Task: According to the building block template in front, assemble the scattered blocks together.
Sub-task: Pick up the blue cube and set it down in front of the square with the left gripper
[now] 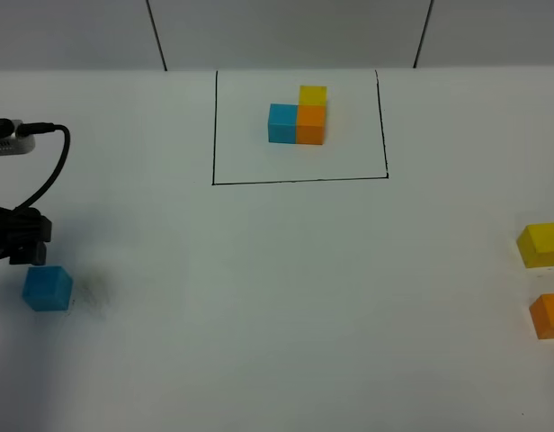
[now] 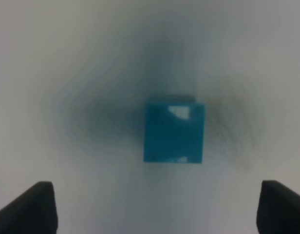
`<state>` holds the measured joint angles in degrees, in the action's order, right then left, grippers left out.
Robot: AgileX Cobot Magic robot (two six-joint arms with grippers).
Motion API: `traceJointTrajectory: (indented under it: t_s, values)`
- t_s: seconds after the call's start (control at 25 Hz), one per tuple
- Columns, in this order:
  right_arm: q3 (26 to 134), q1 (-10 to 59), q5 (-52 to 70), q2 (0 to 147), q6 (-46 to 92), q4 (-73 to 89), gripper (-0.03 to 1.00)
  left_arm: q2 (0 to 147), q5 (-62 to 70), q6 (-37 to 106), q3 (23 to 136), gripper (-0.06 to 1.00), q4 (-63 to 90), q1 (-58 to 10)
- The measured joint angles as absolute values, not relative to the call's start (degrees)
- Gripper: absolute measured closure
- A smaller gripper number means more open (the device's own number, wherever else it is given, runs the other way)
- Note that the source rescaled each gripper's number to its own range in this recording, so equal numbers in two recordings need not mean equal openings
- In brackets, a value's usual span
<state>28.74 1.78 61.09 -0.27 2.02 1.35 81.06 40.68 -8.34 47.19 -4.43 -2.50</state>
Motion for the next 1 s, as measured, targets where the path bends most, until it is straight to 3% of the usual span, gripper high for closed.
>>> traceJointTrajectory:
  t_s: [1.0]
  values:
    - [28.7, 1.8, 61.1, -0.3, 2.0, 1.3, 0.97, 102.2, 29.7, -8.2, 47.3, 0.16, -3.1, -2.5]
